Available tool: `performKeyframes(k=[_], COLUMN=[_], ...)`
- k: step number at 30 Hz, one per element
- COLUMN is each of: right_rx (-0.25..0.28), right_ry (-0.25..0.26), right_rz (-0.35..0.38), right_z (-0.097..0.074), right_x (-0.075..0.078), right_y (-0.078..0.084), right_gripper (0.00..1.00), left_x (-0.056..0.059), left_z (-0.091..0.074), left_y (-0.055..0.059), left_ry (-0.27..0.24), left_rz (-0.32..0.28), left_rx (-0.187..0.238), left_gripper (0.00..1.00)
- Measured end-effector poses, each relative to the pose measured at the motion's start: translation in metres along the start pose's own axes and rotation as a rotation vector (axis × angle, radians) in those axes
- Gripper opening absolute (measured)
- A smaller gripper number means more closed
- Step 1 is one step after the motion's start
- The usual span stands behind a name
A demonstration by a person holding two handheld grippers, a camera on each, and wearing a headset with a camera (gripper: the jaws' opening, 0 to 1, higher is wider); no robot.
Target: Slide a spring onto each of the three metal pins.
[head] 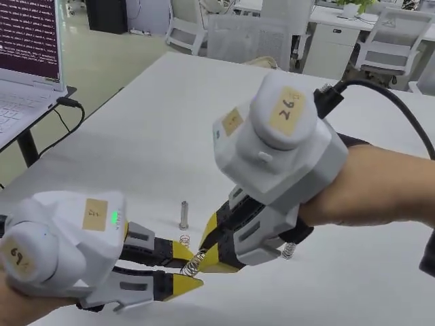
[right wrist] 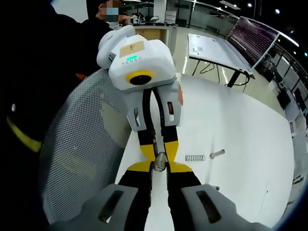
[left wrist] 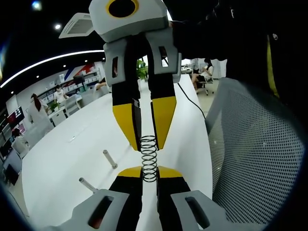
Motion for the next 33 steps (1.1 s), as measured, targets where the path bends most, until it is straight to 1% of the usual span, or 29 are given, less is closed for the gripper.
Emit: performKeyframes(k=[4,5,6,11,12,13,14,15,16,18,19,23,24,25,26,27,29,33], right_rx=[0.002,0.006,0.016,0.021,0.023,0.026,0.023,0.021,0.018,0.018,0.018,0.018,0.017,0.014,0.02,0.02,0.015,0.011], right_ry=[-0.004,-0.01,-0.013,-0.017,-0.019,-0.026,-0.02,-0.016,-0.016,-0.017,-0.017,-0.015,-0.014,-0.016,-0.014,-0.012,-0.01,-0.004], right_rz=[0.001,0.002,0.008,0.007,0.004,0.007,0.006,0.0,0.002,-0.001,-0.001,-0.002,-0.004,-0.007,-0.005,-0.009,-0.013,-0.009], right_z=[0.001,0.002,0.002,0.003,0.003,0.003,0.004,0.004,0.005,0.005,0.006,0.006,0.007,0.008,0.008,0.007,0.008,0.007], right_x=[0.001,0.001,0.0,0.0,0.0,0.0,0.0,0.0,0.0,0.001,0.0,0.001,0.001,0.0,0.0,0.0,0.0,0.002], right_y=[0.0,0.0,-0.001,-0.002,-0.002,-0.002,-0.002,-0.002,-0.002,-0.002,-0.002,-0.002,-0.001,-0.001,-0.001,-0.001,-0.001,-0.002], right_gripper=[0.08,0.08,0.08,0.08,0.09,0.08,0.09,0.09,0.09,0.09,0.09,0.09,0.09,0.09,0.09,0.09,0.08,0.08], left_x=[0.0,0.0,-0.001,0.0,0.0,-0.001,-0.001,0.0,0.0,-0.001,-0.002,-0.002,-0.002,-0.004,-0.005,-0.005,-0.006,-0.007], left_z=[-0.001,-0.001,-0.002,-0.002,-0.003,-0.003,-0.003,-0.003,-0.004,-0.003,-0.003,-0.003,-0.003,-0.004,-0.002,-0.001,0.001,0.002], left_y=[0.0,0.0,0.0,-0.001,-0.001,-0.004,-0.005,-0.005,-0.005,-0.006,-0.006,-0.007,-0.009,-0.013,-0.013,-0.013,-0.011,-0.011], left_ry=[0.002,-0.003,0.0,0.0,-0.001,-0.007,0.002,-0.003,-0.004,-0.008,-0.005,-0.007,-0.009,-0.018,-0.009,-0.011,-0.007,-0.017], left_rz=[-0.008,-0.01,-0.011,-0.015,-0.014,-0.019,-0.027,-0.017,-0.019,-0.03,-0.028,-0.027,-0.035,-0.051,-0.042,-0.03,-0.049,-0.057], left_rx=[-0.007,-0.002,-0.006,-0.006,-0.003,0.027,0.019,0.018,0.016,0.028,0.02,0.02,0.028,0.065,0.029,0.022,0.029,0.037], left_gripper=[0.02,0.02,0.02,0.02,0.02,0.02,0.02,0.02,0.02,0.02,0.02,0.02,0.02,0.02,0.02,0.02,0.02,0.03])
Point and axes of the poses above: the centre of the closed fingertips' face, and the gripper's own axes: z roughly forward along the fingers, x roughly to its right, y roughly out of its underside, the point moved 9 cm from there along -z, roughly backward along the fingers, and after that the axes turned 11 degrees about z, right-handed, at the moved point
